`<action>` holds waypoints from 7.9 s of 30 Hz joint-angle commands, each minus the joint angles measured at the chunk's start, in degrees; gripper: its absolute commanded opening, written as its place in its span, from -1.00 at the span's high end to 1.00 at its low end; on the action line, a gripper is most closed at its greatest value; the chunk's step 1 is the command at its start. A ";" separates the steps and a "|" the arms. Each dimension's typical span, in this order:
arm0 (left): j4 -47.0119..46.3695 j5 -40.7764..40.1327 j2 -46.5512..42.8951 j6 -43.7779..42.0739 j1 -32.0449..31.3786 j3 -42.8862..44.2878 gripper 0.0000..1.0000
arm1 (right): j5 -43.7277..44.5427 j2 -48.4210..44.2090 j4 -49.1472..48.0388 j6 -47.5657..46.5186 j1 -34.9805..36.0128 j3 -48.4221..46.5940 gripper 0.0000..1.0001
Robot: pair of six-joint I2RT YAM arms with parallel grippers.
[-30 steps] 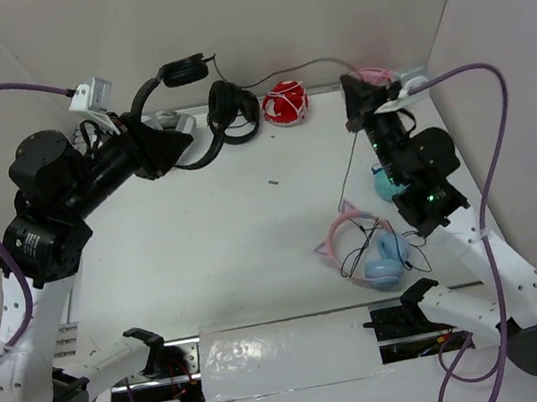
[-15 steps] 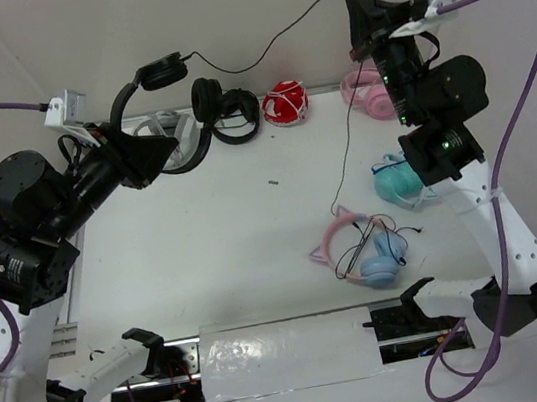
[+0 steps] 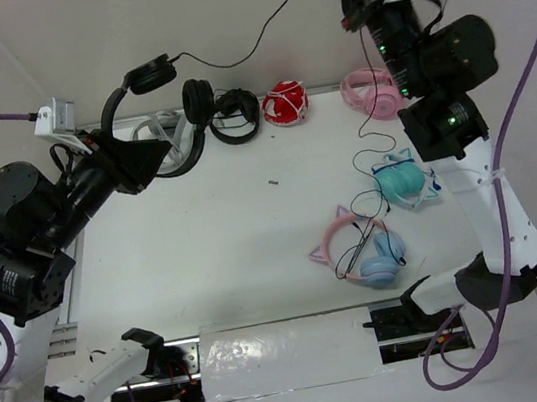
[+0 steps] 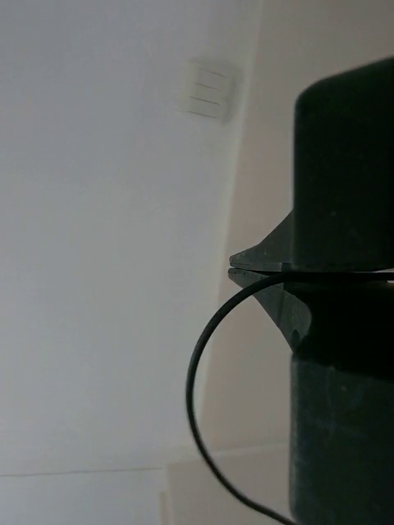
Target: Wrap the headphones
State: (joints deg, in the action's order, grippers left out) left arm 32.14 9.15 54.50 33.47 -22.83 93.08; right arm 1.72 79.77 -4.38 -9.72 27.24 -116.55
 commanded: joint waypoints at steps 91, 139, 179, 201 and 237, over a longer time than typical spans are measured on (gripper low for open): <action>-8.85 24.54 20.91 -24.33 -16.01 -25.84 1.00 | 7.69 -20.53 -9.15 -31.59 22.25 56.53 1.00; -14.47 37.88 9.39 -21.62 -26.48 -9.16 1.00 | -30.46 -8.33 -32.79 6.28 1.67 73.49 0.93; -7.27 1.40 11.86 -17.48 -24.20 11.34 1.00 | -0.16 -2.49 -40.74 31.41 11.69 91.58 1.00; -10.08 30.57 25.47 -2.80 22.56 -4.03 1.00 | 29.47 -27.02 -12.32 31.96 12.04 94.58 1.00; -9.82 21.61 34.35 -6.66 -1.33 -28.48 1.00 | 4.54 -19.66 -2.39 -24.82 25.93 53.80 1.00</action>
State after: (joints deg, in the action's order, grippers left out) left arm 23.97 29.45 87.22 30.06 -21.98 62.81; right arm 16.95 59.44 -9.04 -29.74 54.22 -58.41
